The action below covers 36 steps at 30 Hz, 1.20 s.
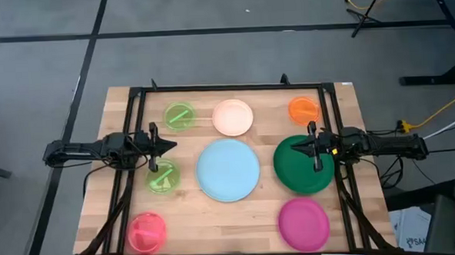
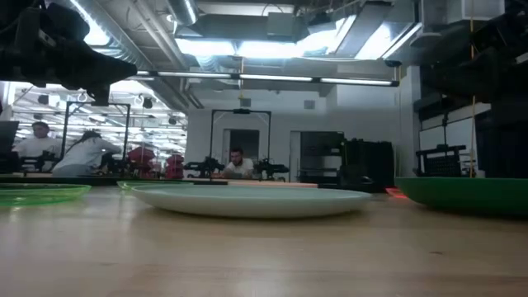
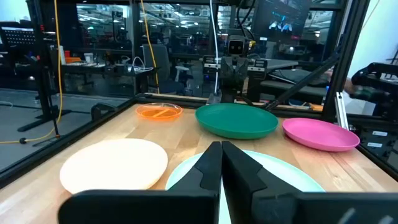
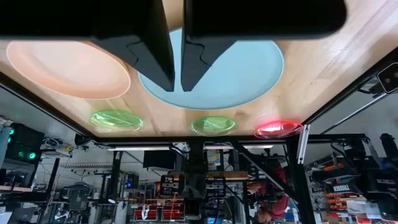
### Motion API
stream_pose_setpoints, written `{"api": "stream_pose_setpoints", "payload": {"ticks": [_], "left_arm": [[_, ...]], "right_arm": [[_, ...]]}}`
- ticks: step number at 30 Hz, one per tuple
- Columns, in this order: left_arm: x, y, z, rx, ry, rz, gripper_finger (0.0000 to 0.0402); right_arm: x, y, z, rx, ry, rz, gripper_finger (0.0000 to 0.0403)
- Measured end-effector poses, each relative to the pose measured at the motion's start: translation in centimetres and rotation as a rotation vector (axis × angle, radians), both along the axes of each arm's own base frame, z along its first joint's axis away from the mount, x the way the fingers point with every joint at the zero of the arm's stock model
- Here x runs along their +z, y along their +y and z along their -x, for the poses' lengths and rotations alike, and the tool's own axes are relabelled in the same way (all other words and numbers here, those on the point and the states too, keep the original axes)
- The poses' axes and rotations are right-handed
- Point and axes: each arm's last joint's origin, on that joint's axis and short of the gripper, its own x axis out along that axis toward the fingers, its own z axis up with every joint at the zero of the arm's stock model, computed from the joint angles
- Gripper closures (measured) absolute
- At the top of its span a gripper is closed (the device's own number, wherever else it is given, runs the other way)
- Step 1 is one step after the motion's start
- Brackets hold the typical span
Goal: Stack plastic plates
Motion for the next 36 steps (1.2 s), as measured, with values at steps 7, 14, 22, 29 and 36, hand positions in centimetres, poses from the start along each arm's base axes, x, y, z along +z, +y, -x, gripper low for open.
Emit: {"api": "stream_pose_setpoints", "payload": {"ticks": [7,14,22,29,36], "left_arm": [[-0.01,0.0,0.0,0.0,0.0,0.0,0.0398],[-0.01,0.0,0.0,0.0,0.0,0.0,0.0398],[0.0,0.0,0.0,0.0,0.0,0.0,0.0398],[0.0,0.0,0.0,0.0,0.0,0.0,0.0398],[0.0,0.0,0.0,0.0,0.0,0.0,0.0398]], "right_arm": [[0.01,0.0,0.0,0.0,0.0,0.0,0.0379],[0.0,0.0,0.0,0.0,0.0,0.0,0.0379],[0.0,0.0,0.0,0.0,0.0,0.0,0.0379],[0.01,0.0,0.0,0.0,0.0,0.0,0.0379],[0.0,0.0,0.0,0.0,0.0,0.0,0.0379]]}}
